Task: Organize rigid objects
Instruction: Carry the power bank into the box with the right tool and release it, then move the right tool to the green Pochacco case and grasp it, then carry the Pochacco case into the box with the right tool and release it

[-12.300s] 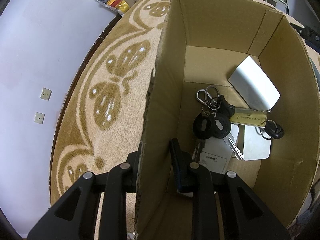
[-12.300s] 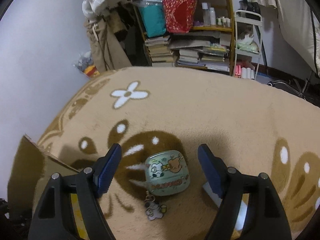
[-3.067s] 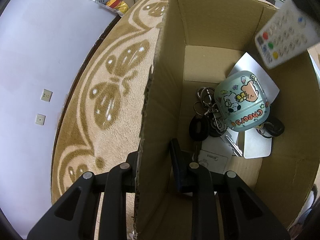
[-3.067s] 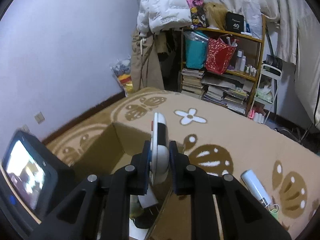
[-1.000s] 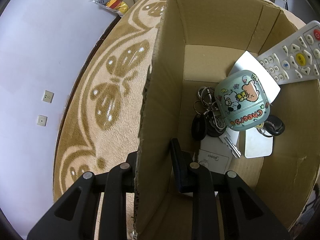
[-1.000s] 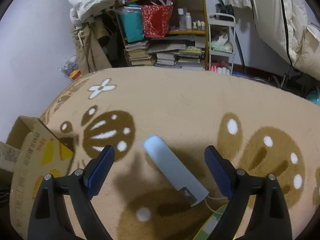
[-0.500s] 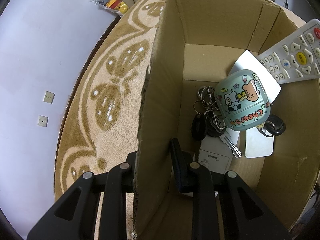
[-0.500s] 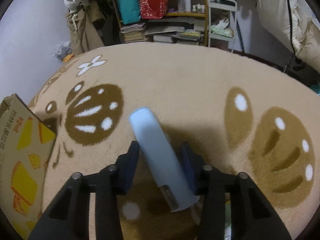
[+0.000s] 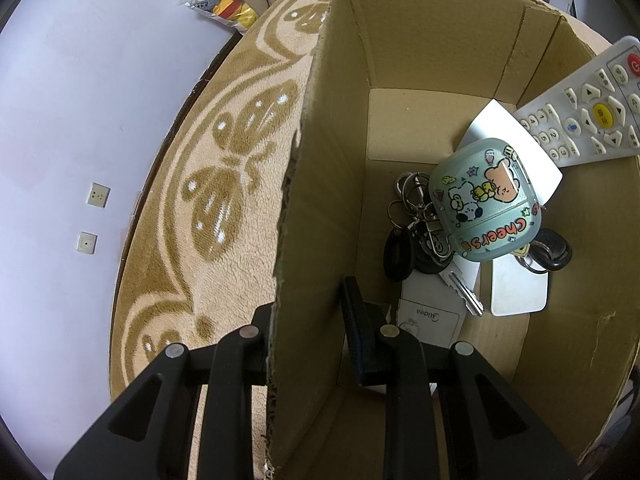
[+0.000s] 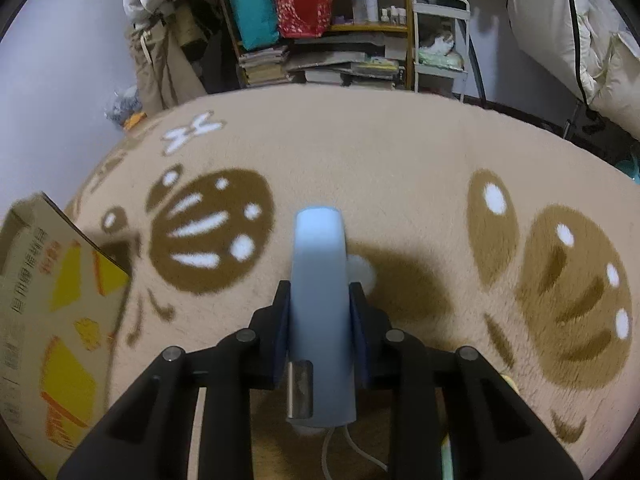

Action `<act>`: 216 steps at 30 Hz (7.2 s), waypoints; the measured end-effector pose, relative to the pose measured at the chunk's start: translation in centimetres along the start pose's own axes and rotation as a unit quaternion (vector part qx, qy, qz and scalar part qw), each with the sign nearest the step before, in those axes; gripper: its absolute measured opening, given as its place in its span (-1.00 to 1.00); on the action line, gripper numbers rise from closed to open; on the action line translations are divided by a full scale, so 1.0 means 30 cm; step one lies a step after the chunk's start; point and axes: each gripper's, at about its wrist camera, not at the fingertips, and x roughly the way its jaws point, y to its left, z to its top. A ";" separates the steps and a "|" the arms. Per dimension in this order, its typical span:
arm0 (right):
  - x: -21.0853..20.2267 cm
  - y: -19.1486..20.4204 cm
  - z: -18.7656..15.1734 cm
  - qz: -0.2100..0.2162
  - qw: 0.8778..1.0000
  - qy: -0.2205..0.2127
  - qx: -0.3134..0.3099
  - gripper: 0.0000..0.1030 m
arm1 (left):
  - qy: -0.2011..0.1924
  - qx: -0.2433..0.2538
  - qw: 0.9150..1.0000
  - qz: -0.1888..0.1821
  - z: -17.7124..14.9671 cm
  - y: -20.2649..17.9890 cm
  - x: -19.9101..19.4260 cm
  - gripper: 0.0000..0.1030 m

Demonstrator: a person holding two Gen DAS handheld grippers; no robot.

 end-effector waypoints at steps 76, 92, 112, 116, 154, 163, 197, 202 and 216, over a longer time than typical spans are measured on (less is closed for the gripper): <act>-0.358 0.577 -0.143 0.185 0.961 -0.086 -0.184 -0.44 | 0.005 -0.023 0.999 -0.027 -0.016 0.051 0.009 -0.55; -0.413 0.514 -0.115 0.174 0.970 -0.087 -0.148 -0.03 | 0.004 -0.023 0.999 -0.028 -0.018 0.053 0.006 -0.55; -0.367 0.239 -0.067 0.053 0.993 -0.076 -0.069 0.96 | 0.004 -0.022 0.999 -0.027 -0.017 0.051 0.007 -0.55; -0.328 0.145 -0.082 0.024 0.997 -0.053 -0.044 0.96 | 0.004 -0.023 0.999 -0.028 -0.017 0.051 0.007 -0.54; -0.144 -0.215 -0.217 -0.100 0.983 0.112 0.108 0.14 | 0.005 -0.020 1.000 -0.022 -0.020 0.045 -0.002 -0.54; -0.158 -0.150 -0.190 -0.056 0.991 0.085 0.091 0.14 | 0.005 -0.018 1.000 -0.021 -0.019 0.038 -0.003 -0.54; -0.425 0.262 -0.037 0.113 0.993 -0.037 -0.020 0.14 | 0.005 -0.017 1.000 -0.021 -0.016 0.038 -0.005 -0.54; -0.459 0.339 -0.013 0.135 0.988 -0.057 -0.048 0.14 | 0.005 -0.017 1.000 -0.020 -0.016 0.038 -0.005 -0.54; -0.466 0.517 -0.014 0.186 0.973 -0.084 -0.112 0.14 | 0.005 -0.017 1.000 -0.020 -0.015 0.038 -0.005 -0.54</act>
